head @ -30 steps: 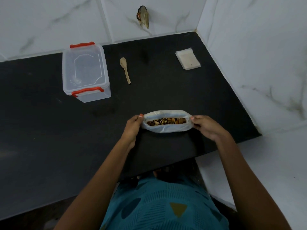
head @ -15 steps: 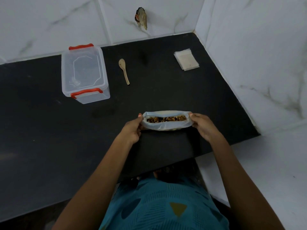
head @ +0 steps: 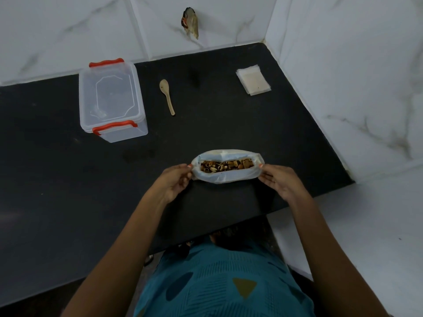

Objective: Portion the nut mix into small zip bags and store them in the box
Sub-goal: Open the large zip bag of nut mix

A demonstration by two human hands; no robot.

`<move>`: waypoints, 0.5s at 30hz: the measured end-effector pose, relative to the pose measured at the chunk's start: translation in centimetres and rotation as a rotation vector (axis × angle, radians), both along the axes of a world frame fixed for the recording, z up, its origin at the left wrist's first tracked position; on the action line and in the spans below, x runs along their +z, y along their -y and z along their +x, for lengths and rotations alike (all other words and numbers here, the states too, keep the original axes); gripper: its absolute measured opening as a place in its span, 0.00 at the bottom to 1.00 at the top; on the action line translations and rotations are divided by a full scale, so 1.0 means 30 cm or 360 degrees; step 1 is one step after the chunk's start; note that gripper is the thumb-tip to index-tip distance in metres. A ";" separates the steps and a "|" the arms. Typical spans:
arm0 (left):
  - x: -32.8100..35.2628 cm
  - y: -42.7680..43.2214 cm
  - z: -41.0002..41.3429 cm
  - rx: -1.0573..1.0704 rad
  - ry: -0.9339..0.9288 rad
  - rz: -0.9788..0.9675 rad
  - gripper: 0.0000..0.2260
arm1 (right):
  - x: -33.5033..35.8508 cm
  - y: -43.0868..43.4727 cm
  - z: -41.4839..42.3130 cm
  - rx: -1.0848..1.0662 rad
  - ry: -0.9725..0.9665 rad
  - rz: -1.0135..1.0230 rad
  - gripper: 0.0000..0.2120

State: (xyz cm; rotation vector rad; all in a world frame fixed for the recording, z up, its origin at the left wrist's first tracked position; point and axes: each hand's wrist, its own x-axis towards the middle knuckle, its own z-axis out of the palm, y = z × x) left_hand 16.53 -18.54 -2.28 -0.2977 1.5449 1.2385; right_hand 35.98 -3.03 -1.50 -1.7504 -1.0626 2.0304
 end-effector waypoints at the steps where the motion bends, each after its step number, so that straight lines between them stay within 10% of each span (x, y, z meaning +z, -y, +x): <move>1: -0.002 -0.002 0.004 0.0030 0.0013 0.0014 0.04 | 0.002 -0.002 0.000 -0.0012 -0.0024 -0.0020 0.02; 15: -0.008 -0.029 0.025 0.0638 0.0498 0.0326 0.09 | -0.023 -0.009 -0.007 -0.0152 -0.0214 -0.0256 0.07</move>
